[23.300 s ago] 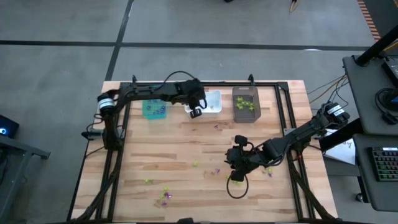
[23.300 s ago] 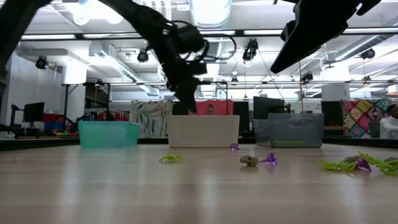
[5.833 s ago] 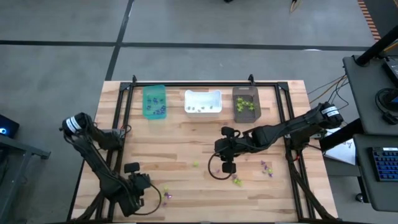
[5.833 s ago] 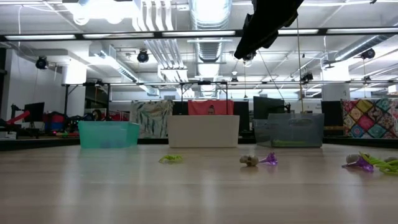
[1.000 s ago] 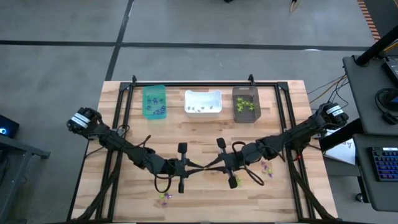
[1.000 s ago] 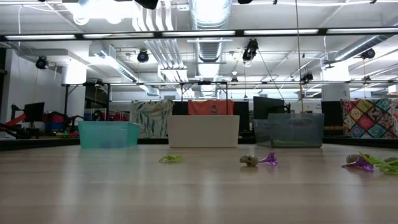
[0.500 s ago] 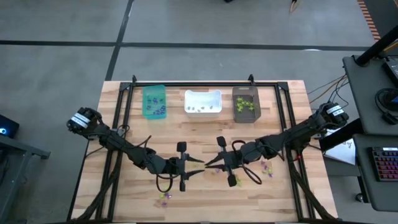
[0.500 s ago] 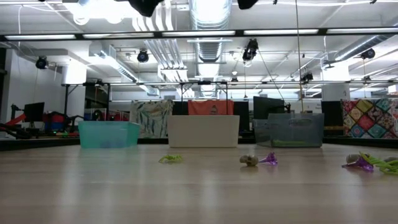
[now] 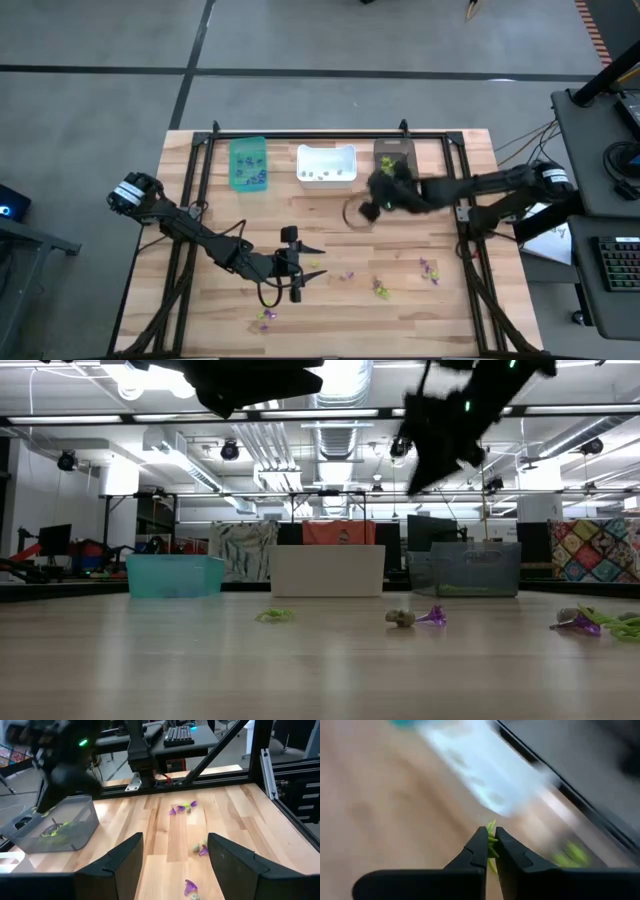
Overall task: Sort Halloween decoration
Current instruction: Put the green spider toy into the black bin
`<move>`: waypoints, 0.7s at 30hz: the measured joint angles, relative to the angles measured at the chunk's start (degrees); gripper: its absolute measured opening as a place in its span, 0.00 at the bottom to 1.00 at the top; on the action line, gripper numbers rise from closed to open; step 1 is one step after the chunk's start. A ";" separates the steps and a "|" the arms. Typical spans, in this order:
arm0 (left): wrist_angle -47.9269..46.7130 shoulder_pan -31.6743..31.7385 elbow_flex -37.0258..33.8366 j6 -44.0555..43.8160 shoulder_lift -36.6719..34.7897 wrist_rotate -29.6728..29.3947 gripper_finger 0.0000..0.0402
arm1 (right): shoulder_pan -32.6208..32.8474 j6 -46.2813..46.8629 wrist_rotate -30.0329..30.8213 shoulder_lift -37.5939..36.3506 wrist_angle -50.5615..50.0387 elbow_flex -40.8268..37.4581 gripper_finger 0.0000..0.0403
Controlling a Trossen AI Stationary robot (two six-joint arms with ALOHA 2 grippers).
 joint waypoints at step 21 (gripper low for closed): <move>-0.66 0.00 0.00 -1.50 0.00 0.06 0.51 | -25.85 10.14 -14.53 4.88 -14.19 -0.04 0.15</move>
